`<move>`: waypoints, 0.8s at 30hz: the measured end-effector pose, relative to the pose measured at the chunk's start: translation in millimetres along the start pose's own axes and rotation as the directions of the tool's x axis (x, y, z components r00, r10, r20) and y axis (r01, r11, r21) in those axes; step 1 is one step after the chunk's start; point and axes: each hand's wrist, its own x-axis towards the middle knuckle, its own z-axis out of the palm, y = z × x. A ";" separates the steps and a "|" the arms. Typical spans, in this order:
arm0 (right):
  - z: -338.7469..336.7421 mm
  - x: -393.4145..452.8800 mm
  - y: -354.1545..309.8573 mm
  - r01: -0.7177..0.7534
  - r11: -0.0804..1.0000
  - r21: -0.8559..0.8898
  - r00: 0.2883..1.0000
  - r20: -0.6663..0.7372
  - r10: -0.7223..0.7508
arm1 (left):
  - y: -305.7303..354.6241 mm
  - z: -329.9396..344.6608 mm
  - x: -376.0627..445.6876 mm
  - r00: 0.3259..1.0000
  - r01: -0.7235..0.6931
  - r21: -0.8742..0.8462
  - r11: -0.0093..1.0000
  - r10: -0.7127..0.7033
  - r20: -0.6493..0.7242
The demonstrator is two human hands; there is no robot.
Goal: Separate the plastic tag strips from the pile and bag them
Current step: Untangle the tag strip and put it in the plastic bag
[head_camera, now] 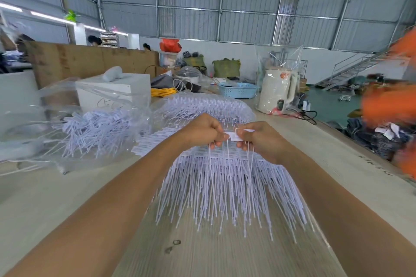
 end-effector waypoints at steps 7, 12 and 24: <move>7.8 1.8 -1.2 0.092 0.984 -0.153 0.990 -0.087 -0.107 | 4.4 4.9 2.9 0.991 0.095 -0.091 0.991 -0.102 -0.085; 10.2 5.0 5.1 0.286 0.851 -0.441 0.905 -0.168 -0.391 | 14.6 -1.4 0.7 0.969 0.245 -0.262 0.934 -0.243 0.039; -27.1 8.7 5.8 -0.033 0.990 0.136 0.971 -0.230 0.064 | 7.0 -17.3 -12.8 0.985 0.093 -0.025 0.995 -0.088 0.149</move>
